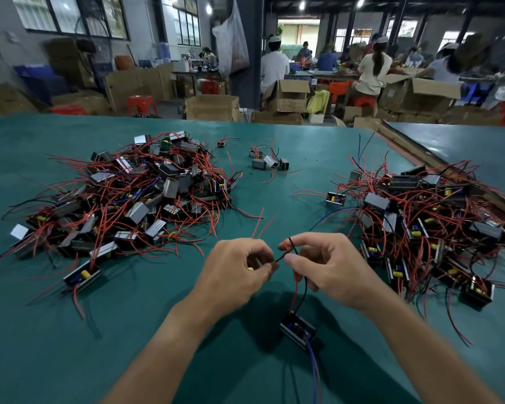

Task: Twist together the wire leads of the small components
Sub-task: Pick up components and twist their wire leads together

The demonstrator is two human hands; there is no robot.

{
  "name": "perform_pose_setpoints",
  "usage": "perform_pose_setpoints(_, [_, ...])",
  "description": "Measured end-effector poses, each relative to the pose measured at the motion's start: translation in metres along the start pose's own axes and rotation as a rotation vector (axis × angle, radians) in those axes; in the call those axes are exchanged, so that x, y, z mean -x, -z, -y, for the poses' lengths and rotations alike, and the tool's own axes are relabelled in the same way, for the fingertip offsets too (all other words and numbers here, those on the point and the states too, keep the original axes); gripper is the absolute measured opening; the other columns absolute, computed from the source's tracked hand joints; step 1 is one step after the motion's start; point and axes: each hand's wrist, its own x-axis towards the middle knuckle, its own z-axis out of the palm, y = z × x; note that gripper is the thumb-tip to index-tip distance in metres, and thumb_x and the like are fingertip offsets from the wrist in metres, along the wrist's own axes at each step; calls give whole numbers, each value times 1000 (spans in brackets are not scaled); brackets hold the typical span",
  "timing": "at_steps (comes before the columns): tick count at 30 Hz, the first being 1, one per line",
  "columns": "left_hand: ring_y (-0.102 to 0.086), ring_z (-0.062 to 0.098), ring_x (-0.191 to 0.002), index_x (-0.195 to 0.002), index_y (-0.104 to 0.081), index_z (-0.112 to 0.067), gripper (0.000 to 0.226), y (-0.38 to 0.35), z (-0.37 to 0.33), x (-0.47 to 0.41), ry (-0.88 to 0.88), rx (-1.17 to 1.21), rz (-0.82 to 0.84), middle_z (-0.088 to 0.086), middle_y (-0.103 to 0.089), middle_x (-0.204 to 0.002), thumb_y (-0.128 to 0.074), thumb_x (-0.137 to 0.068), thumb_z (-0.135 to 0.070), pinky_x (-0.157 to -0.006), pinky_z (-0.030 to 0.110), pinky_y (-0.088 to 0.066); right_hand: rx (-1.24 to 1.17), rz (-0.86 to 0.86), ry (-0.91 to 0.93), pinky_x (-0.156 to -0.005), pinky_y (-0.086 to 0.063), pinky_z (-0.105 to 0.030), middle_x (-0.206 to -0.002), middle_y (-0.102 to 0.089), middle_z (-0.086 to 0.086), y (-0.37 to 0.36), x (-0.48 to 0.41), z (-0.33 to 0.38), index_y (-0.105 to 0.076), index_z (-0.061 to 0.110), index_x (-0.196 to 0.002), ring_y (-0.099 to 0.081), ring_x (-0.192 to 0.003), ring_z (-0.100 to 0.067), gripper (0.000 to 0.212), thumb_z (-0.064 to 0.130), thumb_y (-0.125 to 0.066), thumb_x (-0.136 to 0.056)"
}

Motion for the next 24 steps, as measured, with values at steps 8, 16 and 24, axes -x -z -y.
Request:
perform_pose_setpoints(8, [-62,16,-58,-72,-70,-20,8,1,0,1,-10,73,60,-5,-66,-62,-75,-78,-21,-58,33,-52,-47,14,-24,-41,-38,-24,-55,-59,-6,4,-2,1,-64,3,-76,-44,-43,-20,15,2,-63,-91])
perform_pose_setpoints(16, [-49,12,-51,-77,-59,-21,11,4,-6,2,15,118,76,-5,-59,-61,-60,-78,-11,-52,25,-45,60,-116,-65,-42,-43,-26,-55,-64,-3,8,-6,-9,-63,-1,-78,-49,-39,-15,16,9,-67,-90])
perform_pose_setpoints(24, [-57,20,-60,-81,-58,-22,16,-6,-15,4,33,141,228,-2,-71,-75,-46,-81,-10,-58,34,-49,113,-201,-27,-49,-50,-32,-60,-69,-6,-1,-10,-16,-60,13,-87,-56,-42,-16,10,8,-68,-89])
